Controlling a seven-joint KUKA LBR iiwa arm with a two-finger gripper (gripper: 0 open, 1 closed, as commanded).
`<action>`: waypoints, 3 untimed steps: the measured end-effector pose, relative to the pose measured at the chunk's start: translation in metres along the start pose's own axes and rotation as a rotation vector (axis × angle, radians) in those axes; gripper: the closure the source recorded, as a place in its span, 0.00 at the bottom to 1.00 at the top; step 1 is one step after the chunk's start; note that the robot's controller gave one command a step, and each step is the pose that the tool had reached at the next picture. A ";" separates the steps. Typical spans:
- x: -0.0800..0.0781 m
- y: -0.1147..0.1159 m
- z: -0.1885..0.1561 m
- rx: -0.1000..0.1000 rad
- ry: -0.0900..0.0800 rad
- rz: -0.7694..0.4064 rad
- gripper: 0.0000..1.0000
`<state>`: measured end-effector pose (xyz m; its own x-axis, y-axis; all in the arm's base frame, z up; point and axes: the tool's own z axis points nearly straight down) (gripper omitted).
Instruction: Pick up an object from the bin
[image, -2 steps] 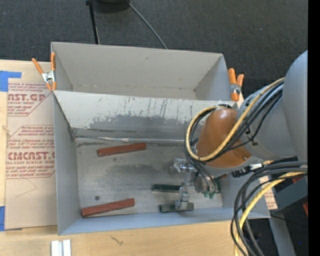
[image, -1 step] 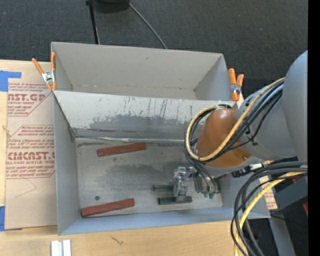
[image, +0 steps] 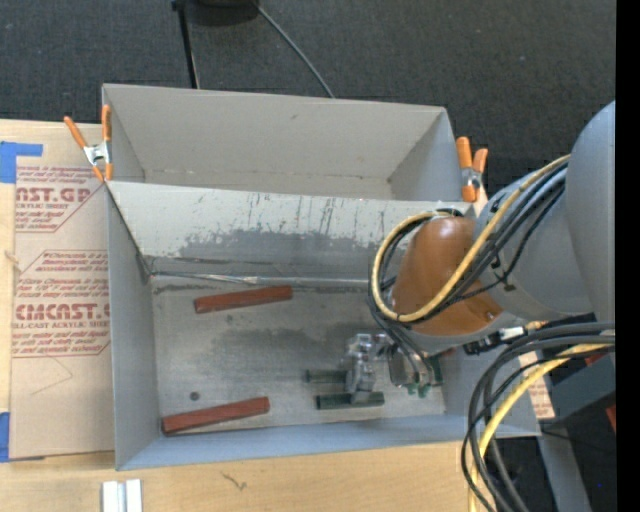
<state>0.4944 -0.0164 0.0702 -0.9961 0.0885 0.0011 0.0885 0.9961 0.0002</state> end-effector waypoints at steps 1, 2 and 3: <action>-0.049 -0.013 -0.117 -0.001 -0.003 0.028 1.00; -0.049 -0.013 -0.117 0.000 -0.003 0.027 1.00; -0.052 -0.018 -0.152 -0.001 0.003 0.079 1.00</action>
Offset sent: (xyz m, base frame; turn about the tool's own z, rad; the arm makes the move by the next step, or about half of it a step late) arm 0.0000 0.0000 0.0000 0.0000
